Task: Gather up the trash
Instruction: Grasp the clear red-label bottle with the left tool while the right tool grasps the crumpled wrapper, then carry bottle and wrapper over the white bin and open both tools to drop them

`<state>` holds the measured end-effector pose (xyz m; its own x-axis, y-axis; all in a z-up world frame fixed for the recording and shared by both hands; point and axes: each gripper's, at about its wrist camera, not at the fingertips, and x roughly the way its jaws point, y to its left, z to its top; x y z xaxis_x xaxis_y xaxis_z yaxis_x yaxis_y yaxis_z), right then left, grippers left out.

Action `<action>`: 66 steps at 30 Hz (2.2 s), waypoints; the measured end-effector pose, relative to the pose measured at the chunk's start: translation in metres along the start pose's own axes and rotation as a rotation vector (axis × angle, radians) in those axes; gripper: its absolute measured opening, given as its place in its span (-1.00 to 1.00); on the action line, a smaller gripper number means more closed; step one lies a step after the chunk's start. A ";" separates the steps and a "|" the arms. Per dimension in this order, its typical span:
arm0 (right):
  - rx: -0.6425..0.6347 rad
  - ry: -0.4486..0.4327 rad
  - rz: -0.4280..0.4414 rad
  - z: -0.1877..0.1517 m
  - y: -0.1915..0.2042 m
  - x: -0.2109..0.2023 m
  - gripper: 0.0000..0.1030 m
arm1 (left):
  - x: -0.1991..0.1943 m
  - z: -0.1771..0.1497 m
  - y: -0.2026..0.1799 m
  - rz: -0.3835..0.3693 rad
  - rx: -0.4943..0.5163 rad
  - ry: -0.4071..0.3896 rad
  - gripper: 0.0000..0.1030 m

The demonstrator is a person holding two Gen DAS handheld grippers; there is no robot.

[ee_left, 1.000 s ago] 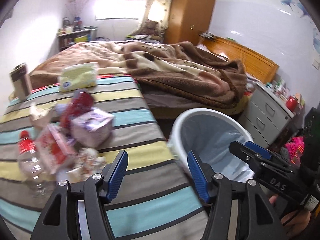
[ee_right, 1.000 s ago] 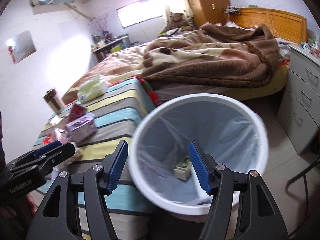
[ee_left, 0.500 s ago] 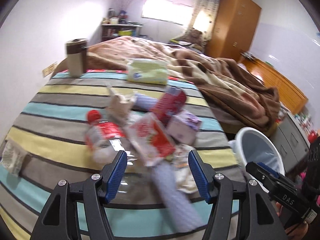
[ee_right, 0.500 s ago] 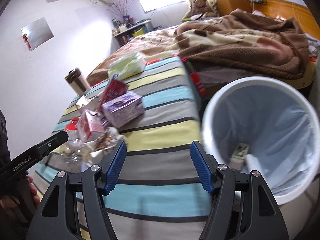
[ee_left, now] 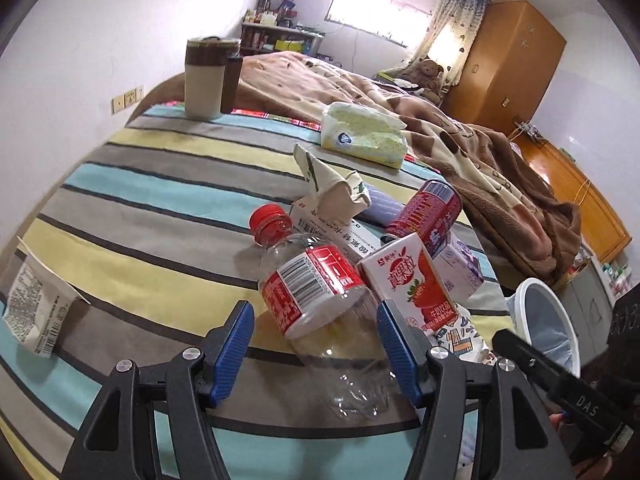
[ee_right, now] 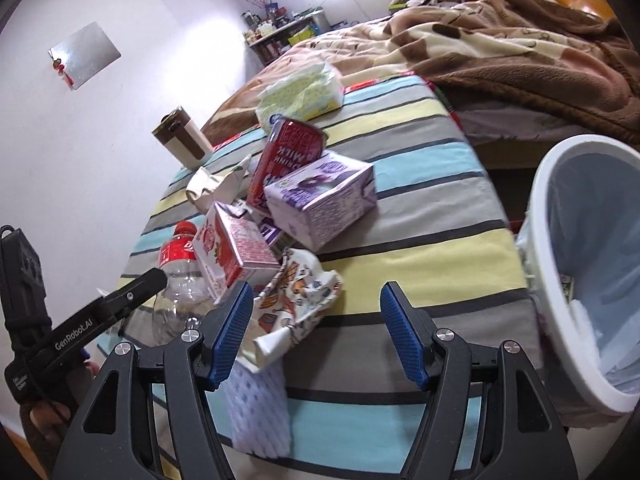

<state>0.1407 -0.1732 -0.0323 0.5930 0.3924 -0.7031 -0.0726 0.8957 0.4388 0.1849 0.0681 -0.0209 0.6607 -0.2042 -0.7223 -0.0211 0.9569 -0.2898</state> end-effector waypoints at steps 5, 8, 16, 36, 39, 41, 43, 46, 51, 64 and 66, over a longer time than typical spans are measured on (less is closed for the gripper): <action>0.051 0.033 0.035 0.002 0.000 0.010 0.31 | 0.010 0.007 0.001 -0.023 -0.003 0.018 0.30; 0.078 0.053 0.064 0.002 0.001 0.014 0.31 | 0.018 0.008 0.001 -0.029 -0.008 0.041 0.30; 0.127 0.084 0.116 0.004 0.009 0.025 0.31 | 0.034 0.005 0.001 -0.019 -0.003 0.089 0.32; 0.271 0.118 0.193 -0.002 -0.004 0.038 -0.26 | 0.043 0.005 0.016 0.020 0.015 0.128 0.31; 0.253 0.103 0.191 -0.002 -0.002 0.035 -0.27 | 0.044 0.004 0.017 0.002 0.007 0.134 0.20; 0.235 0.087 0.190 -0.002 0.001 0.032 -0.27 | 0.044 0.004 0.017 0.003 0.010 0.134 0.20; 0.210 0.068 0.176 -0.001 0.002 0.027 -0.27 | 0.043 0.004 0.017 0.002 0.012 0.136 0.20; 0.176 0.043 0.159 -0.002 0.002 0.020 -0.27 | 0.042 0.003 0.016 0.004 0.016 0.129 0.19; 0.138 0.010 0.129 0.000 0.001 0.011 -0.27 | 0.034 -0.001 0.017 0.005 0.011 0.112 0.19; 0.105 -0.101 0.098 0.007 -0.011 -0.026 -0.27 | -0.011 -0.006 -0.011 -0.030 0.069 0.030 0.19; 0.106 -0.120 0.085 0.008 -0.016 -0.033 -0.27 | -0.015 -0.008 -0.022 -0.042 0.089 0.026 0.20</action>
<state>0.1289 -0.2017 -0.0114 0.6805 0.4325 -0.5915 -0.0453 0.8305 0.5552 0.1695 0.0490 -0.0086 0.6396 -0.2488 -0.7273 0.0735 0.9616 -0.2644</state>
